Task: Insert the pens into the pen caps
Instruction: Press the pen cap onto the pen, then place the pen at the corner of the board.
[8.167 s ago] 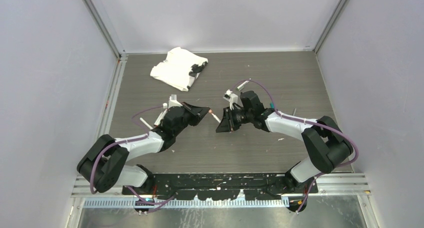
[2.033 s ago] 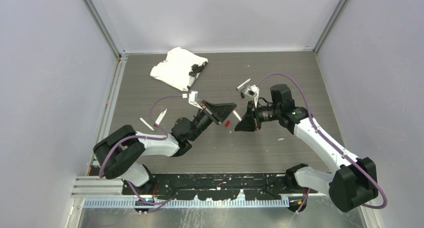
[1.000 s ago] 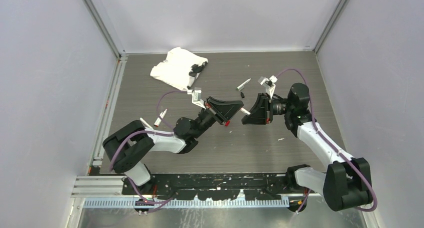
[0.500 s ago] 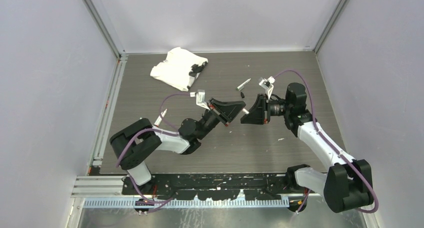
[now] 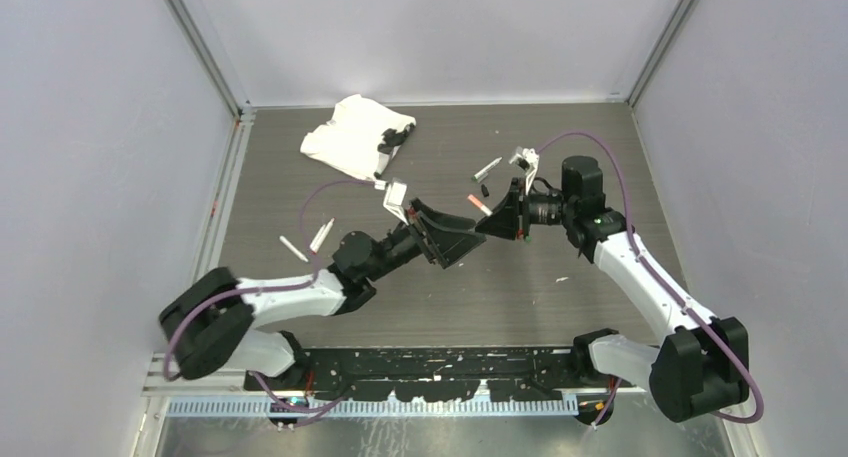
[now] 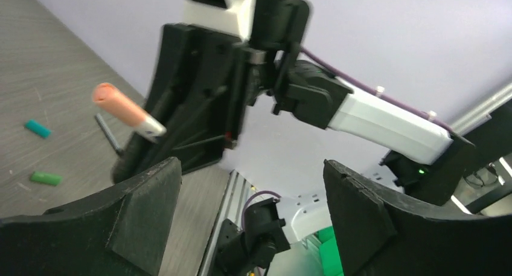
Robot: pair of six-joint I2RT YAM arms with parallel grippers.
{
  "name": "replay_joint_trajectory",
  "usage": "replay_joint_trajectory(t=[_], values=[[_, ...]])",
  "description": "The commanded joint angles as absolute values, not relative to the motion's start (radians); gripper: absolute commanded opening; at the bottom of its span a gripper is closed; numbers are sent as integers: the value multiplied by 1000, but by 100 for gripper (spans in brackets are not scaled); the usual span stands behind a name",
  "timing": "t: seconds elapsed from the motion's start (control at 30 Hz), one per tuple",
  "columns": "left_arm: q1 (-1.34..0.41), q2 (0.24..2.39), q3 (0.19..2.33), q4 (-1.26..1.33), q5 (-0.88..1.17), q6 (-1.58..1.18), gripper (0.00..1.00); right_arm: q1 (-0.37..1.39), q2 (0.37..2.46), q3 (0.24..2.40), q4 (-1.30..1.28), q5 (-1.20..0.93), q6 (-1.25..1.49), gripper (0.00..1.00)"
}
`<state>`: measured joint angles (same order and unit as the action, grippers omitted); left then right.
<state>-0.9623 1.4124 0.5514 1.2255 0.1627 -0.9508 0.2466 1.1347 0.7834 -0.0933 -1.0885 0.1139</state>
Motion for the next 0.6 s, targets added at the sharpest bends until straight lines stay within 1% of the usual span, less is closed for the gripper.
replay_joint_trajectory(t=[0.0,0.1,0.13,0.17,0.23,0.3,0.37,0.43,0.5,0.57], values=[[-933,1152,566,842,245,-792,90,221,1124,848,-168,-979,-51,1],[-925,947,570,517,191,-632,96,166,1102,853,-182,-946,-59,1],[-924,884,583,411,173,-572,99,149,1096,861,-203,-912,-75,1],[-924,832,598,308,159,-518,100,137,1095,872,-226,-869,-99,1],[-922,744,629,161,146,-426,100,118,1097,884,-257,-718,-134,3],[-921,688,671,43,124,-346,100,104,1114,888,-248,-511,-130,5],[-919,680,735,-97,94,-275,100,81,1148,895,-229,-320,-123,6],[-919,719,811,-233,69,-219,100,47,1201,905,-207,-150,-118,6],[-919,771,861,-321,42,-229,100,18,1263,922,-194,-67,-117,7],[-918,807,884,-375,71,-235,99,-21,1335,948,-180,-10,-119,8]])
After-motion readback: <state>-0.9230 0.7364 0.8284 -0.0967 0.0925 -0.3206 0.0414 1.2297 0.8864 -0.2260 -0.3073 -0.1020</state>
